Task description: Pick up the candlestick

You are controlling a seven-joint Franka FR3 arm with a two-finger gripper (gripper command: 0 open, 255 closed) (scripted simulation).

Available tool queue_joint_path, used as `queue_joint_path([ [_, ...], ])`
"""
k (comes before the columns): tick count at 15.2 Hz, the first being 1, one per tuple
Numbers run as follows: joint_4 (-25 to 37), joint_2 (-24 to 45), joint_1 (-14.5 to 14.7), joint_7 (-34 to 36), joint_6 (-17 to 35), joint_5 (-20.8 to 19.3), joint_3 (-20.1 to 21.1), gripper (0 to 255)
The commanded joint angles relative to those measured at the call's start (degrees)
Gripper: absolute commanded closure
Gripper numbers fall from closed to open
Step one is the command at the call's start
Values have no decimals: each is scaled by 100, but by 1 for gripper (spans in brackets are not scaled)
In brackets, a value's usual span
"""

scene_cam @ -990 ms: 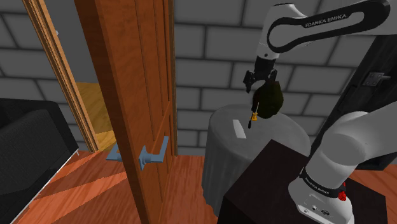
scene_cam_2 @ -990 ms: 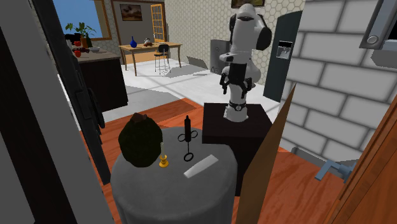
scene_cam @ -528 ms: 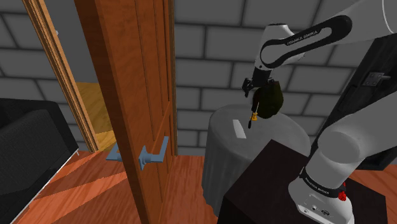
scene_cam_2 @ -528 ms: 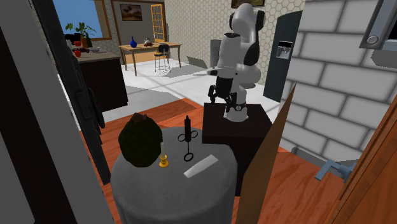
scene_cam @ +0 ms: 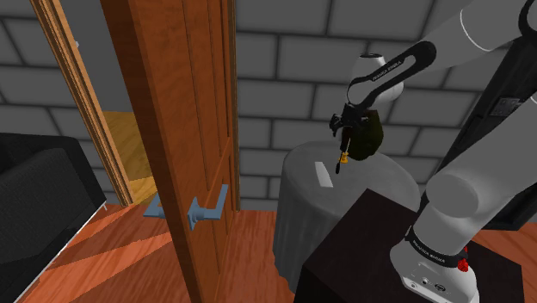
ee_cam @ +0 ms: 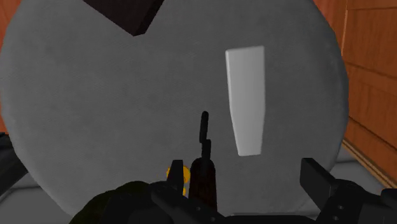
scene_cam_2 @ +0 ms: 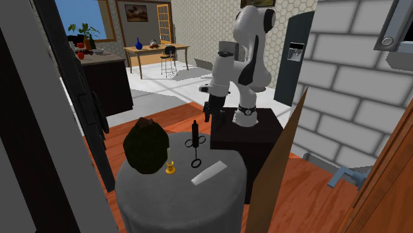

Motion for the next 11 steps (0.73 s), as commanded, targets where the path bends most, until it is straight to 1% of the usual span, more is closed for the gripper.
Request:
queue_joint_path([
  [1,126,405,-146,160,361,-72,-100,0],
  [4,275,909,-315,408,805,-155,-222,0],
  [11,166,1397,-333,506,1399,-223,-242,0],
])
